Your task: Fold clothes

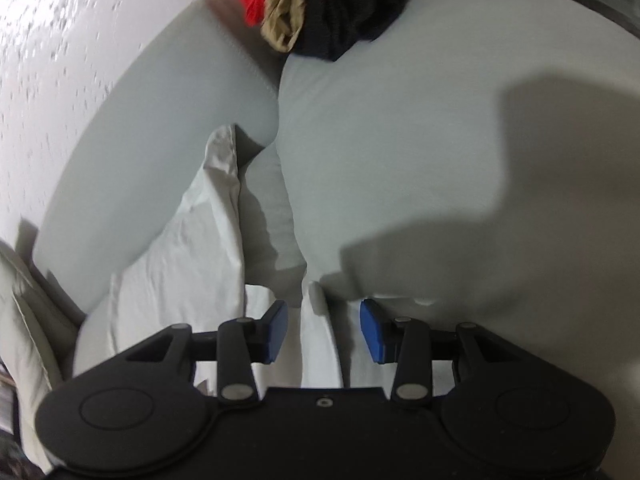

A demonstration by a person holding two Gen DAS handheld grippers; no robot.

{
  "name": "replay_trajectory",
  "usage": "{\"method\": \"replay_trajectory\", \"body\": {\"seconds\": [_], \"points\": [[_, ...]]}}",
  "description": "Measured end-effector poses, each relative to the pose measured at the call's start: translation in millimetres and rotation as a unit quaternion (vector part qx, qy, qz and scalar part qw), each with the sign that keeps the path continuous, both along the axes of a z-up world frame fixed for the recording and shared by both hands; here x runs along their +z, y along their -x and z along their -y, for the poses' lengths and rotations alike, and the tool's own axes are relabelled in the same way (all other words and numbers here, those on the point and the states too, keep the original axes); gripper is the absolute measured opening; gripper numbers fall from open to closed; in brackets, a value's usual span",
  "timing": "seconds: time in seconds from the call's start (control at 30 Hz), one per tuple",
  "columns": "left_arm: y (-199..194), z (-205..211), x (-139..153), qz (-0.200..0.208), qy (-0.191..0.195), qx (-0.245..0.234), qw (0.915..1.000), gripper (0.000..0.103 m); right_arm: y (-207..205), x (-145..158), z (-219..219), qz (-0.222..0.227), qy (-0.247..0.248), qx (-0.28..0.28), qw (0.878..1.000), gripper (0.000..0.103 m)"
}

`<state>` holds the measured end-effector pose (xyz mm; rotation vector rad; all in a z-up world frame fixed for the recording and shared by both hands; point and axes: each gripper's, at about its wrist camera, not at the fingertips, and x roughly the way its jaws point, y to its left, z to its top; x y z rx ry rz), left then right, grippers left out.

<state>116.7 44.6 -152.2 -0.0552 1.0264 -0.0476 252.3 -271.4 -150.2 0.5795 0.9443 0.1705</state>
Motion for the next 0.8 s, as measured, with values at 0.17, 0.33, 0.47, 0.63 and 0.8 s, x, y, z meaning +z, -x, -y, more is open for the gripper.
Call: {"method": "replay_trajectory", "body": {"seconds": [0.17, 0.33, 0.47, 0.63, 0.8], "points": [[0.4, 0.4, -0.3, 0.002, -0.002, -0.001, 1.0000, 0.076, -7.0, -4.7, -9.1, -0.008, 0.016, 0.025, 1.000, 0.005], [5.1, -0.8, 4.1, 0.004, 0.005, 0.000, 1.0000, 0.076, 15.0, 13.6, -10.8, 0.032, 0.035, 0.010, 0.999, 0.002], [11.9, -0.7, 9.2, 0.010, 0.011, -0.002, 0.9999, 0.076, 46.7, 40.9, 9.0, 0.094, 0.035, -0.062, 0.993, 0.002], [16.9, 1.7, 10.4, 0.010, 0.017, -0.002, 0.9998, 0.076, 73.1, 46.4, 39.3, 0.090, 0.073, -0.147, 0.982, 0.002], [22.1, 7.4, 7.4, 0.010, 0.004, -0.010, 0.9999, 0.075, 92.7, 40.6, 49.4, 0.081, 0.105, -0.208, 0.969, 0.002]]}}
